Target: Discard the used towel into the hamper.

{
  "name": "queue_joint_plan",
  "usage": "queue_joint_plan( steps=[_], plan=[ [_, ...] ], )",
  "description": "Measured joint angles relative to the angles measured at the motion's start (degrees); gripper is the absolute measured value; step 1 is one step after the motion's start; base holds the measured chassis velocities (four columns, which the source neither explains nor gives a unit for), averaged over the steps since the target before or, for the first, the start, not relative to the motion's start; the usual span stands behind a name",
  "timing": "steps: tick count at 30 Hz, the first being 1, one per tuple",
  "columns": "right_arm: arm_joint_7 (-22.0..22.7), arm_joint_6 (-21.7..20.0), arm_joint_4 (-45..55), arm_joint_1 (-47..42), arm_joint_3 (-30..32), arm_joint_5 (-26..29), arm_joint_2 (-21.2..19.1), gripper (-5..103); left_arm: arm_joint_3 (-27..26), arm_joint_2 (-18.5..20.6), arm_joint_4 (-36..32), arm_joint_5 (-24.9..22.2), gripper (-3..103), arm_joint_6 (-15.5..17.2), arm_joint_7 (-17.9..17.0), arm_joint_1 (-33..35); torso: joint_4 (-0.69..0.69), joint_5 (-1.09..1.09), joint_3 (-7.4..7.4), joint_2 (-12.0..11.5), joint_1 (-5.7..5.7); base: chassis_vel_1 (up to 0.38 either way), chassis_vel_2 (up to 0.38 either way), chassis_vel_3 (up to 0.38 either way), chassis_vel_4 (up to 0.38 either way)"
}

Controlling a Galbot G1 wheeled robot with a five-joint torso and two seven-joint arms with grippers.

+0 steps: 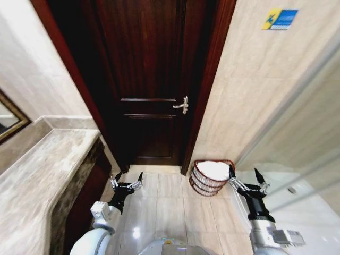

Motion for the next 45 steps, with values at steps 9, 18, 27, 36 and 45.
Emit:
queue_joint_plan(
  steps=[9, 18, 27, 36, 45],
  plan=[
    [0.0, 0.0, 0.0, 0.0, 0.0, 0.0, 0.0, 100, 0.0, 0.0, 0.0, 0.0, 100, 0.0, 0.0, 0.0, 0.01, -0.04, 0.00, 0.0, -0.01, 0.331, -0.331, -0.321, 0.335],
    [0.0, 0.0, 0.0, 0.0, 0.0, 0.0, 0.0, 100, 0.0, 0.0, 0.0, 0.0, 100, 0.0, 0.0, 0.0, 0.01, -0.03, 0.03, 0.0, 0.07, 0.021, -0.047, -0.072, 0.069],
    [0.0, 0.0, 0.0, 0.0, 0.0, 0.0, 0.0, 100, 0.0, 0.0, 0.0, 0.0, 100, 0.0, 0.0, 0.0, 0.00, -0.03, 0.02, 0.0, 0.04, -0.027, 0.035, 0.035, -0.054],
    [0.0, 0.0, 0.0, 0.0, 0.0, 0.0, 0.0, 100, 0.0, 0.0, 0.0, 0.0, 100, 0.0, 0.0, 0.0, 0.00, -0.03, 0.01, 0.0, 0.01, 0.000, 0.000, 0.000, 0.000],
    [0.0, 0.0, 0.0, 0.0, 0.0, 0.0, 0.0, 100, 0.0, 0.0, 0.0, 0.0, 100, 0.0, 0.0, 0.0, 0.00, -0.03, 0.01, 0.0, 0.02, 0.000, 0.000, 0.000, 0.000]
  ],
)
